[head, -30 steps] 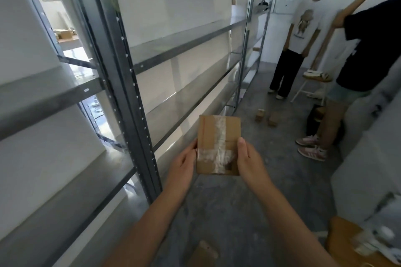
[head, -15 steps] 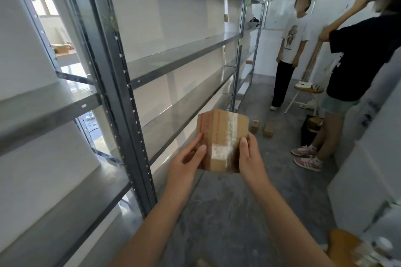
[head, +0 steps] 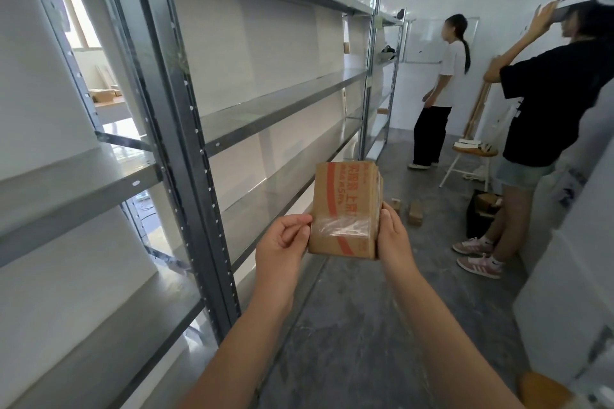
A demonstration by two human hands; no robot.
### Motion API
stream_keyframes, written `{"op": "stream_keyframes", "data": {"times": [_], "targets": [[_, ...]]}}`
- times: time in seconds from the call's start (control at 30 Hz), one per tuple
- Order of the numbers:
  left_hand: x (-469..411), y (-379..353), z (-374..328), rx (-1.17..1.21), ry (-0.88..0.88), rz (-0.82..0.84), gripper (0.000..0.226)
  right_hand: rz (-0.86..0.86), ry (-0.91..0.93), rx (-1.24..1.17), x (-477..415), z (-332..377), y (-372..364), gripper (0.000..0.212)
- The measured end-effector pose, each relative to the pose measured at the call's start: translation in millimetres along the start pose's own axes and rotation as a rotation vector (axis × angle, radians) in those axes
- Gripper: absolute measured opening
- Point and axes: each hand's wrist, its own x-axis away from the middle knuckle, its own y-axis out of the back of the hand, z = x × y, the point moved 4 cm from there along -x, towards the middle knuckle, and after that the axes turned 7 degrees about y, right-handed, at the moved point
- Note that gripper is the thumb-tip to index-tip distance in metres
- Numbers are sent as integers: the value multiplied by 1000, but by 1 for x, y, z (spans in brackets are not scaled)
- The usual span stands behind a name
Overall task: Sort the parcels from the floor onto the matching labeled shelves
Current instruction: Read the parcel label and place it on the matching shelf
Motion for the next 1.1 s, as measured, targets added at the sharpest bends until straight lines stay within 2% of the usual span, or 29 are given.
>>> {"op": "stream_keyframes", "data": {"times": [0.1,0.17,0.3,0.37,0.47,0.6,0.73,0.87,1.0,1.1], "targets": [[-1,0,-4,42,-21,53,18,21,-50,-44,0,0,1,42],[-3,-1,-7,43,-57,91,18,55,-108,-64,-1,2,-1,34],[-2,-3,-8,27,-95,241,52,117,-225,-120,-3,6,-8,20],[-1,-2,-7,24,-82,282,62,132,-230,-116,-3,8,-10,22],[-2,1,-6,45,-33,291,63,104,-197,-130,-4,10,-13,38],[-3,0,-10,38,29,260,47,-66,8,-38,-5,26,-13,51],[-10,1,-8,7,153,219,36,41,150,-12,3,37,-12,46],[-12,6,-8,7,168,254,32,72,64,-101,1,44,-1,42],[-10,3,-8,-92,89,350,54,79,28,-86,-1,46,5,41],[-13,2,-5,-205,15,375,60,85,21,-56,-1,46,4,41]]}}
